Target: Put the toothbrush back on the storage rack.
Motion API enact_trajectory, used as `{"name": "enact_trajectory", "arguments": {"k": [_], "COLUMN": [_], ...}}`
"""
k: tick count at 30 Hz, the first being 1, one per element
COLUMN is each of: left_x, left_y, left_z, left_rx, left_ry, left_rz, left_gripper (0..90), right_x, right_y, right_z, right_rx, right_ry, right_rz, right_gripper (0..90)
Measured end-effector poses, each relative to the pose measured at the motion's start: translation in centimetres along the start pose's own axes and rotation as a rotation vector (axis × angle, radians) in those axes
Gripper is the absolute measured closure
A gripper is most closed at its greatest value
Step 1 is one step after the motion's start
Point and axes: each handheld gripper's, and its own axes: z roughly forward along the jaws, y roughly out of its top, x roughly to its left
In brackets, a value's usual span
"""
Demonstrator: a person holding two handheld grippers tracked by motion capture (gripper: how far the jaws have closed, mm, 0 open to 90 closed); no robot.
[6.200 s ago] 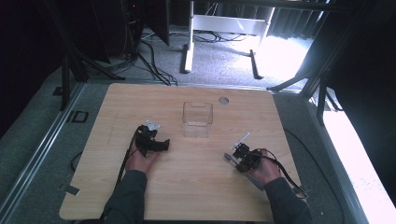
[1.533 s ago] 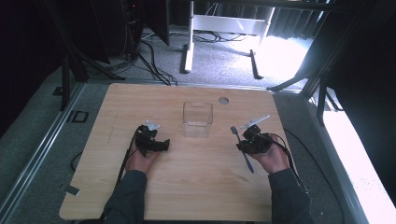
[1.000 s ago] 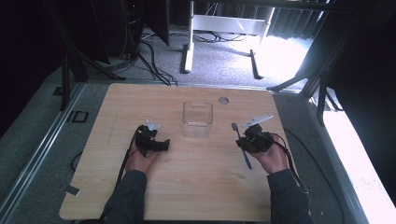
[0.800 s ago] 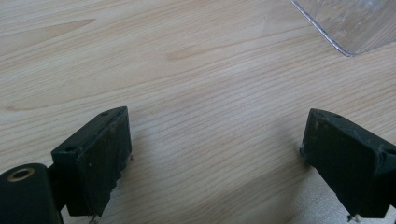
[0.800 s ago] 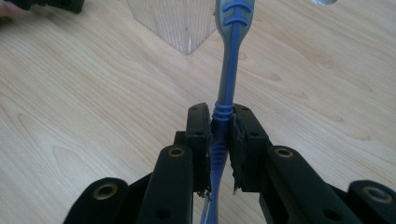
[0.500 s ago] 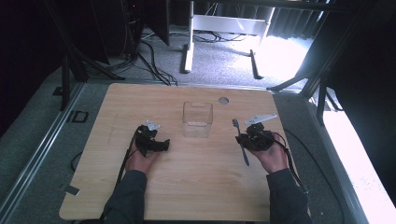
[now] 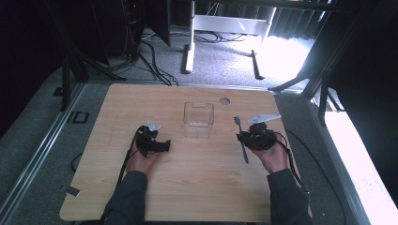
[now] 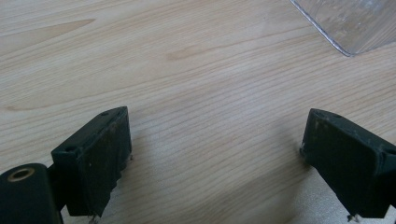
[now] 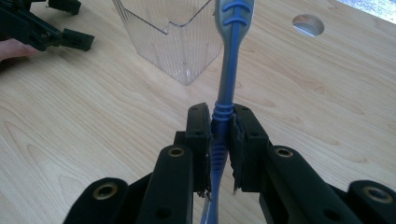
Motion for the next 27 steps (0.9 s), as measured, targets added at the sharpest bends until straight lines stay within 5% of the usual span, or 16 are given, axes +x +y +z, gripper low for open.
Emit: {"name": "enact_trajectory", "arguments": {"k": [27], "left_x": [0.00], "left_y": [0.00], "left_z": [0.00], "left_rx": [0.000], "left_ry": [0.000], "left_rz": [-0.001], "left_gripper": [8.7], "right_x": [0.31], "right_y": [0.73], "right_z": [-0.53], "right_rx": [-0.096], "right_ry": [0.021], "right_rz": [0.035], "right_gripper": [78.6]}}
